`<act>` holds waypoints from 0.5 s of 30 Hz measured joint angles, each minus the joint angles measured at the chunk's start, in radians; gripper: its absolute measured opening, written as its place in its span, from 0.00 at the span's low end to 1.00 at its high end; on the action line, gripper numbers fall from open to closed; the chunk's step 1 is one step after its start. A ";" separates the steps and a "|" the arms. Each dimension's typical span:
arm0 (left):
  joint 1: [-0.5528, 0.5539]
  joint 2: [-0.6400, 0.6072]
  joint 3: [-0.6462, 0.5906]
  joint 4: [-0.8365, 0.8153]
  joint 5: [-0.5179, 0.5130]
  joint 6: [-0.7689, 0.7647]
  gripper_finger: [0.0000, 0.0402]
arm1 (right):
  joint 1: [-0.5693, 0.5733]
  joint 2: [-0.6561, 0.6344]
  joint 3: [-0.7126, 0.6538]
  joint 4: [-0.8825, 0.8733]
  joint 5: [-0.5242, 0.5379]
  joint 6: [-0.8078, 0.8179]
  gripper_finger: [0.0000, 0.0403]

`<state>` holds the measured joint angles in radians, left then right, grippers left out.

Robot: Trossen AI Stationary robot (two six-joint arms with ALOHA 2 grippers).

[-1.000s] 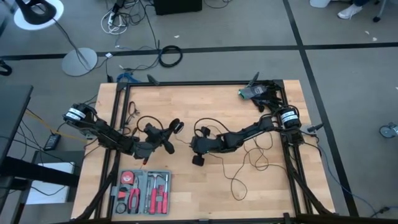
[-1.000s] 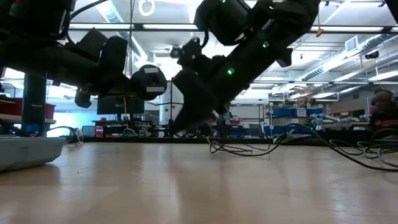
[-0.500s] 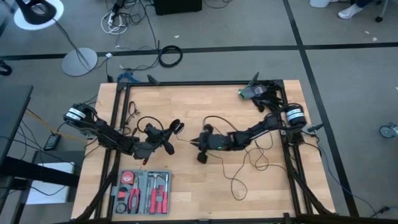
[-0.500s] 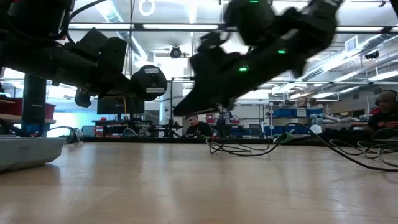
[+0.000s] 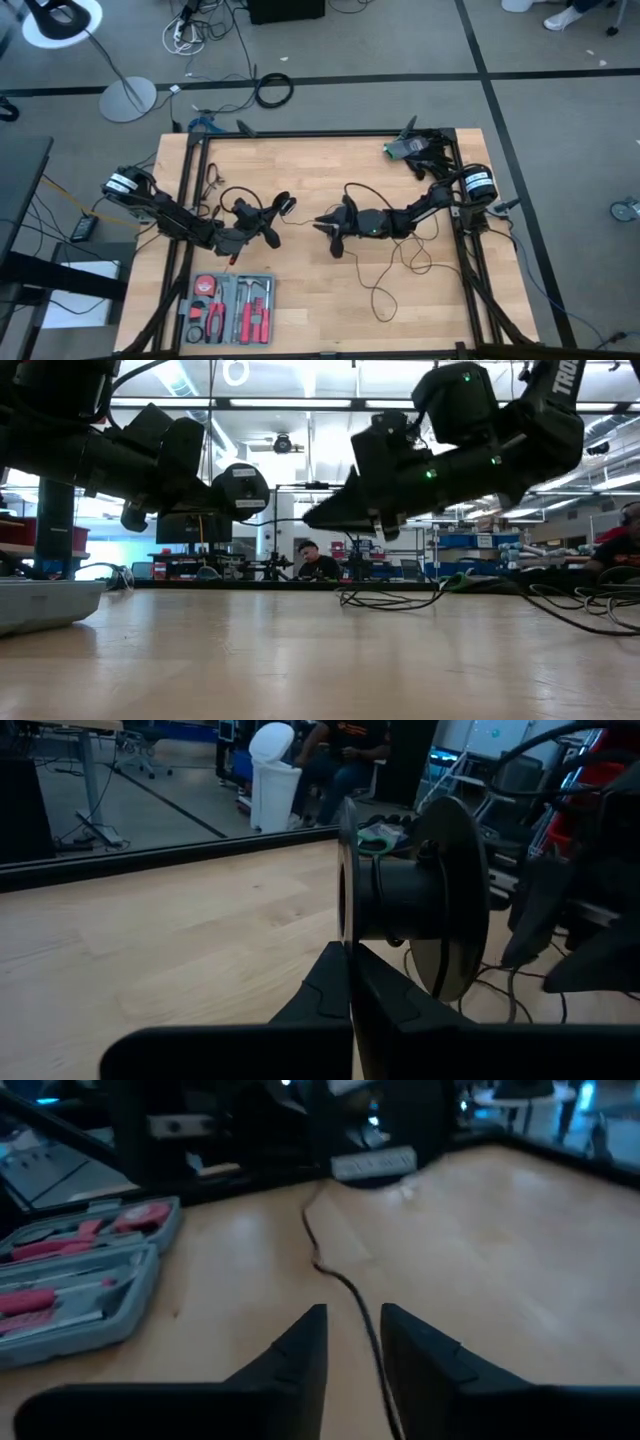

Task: Coil cords
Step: Coil the black wire onto the spool

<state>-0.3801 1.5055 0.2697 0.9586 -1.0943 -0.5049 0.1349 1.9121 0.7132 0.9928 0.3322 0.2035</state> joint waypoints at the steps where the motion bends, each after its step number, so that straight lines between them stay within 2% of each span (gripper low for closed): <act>1: 0.000 0.000 0.000 0.000 0.005 0.000 0.00 | 0.000 0.000 0.008 0.000 0.000 -0.018 0.26; 7: 0.000 0.000 0.000 -0.005 0.012 0.001 0.00 | -0.002 0.000 0.073 -0.086 -0.013 -0.088 0.30; 11: 0.000 0.000 0.000 -0.005 0.011 0.001 0.00 | -0.007 0.001 0.115 -0.222 -0.025 -0.072 0.28; 15: 0.000 0.000 0.000 -0.006 0.014 0.000 0.00 | -0.011 0.002 0.118 -0.233 -0.031 -0.067 0.24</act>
<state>-0.3801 1.5055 0.2695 0.9527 -1.0801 -0.5045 0.1242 1.9141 0.8313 0.7594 0.3016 0.1369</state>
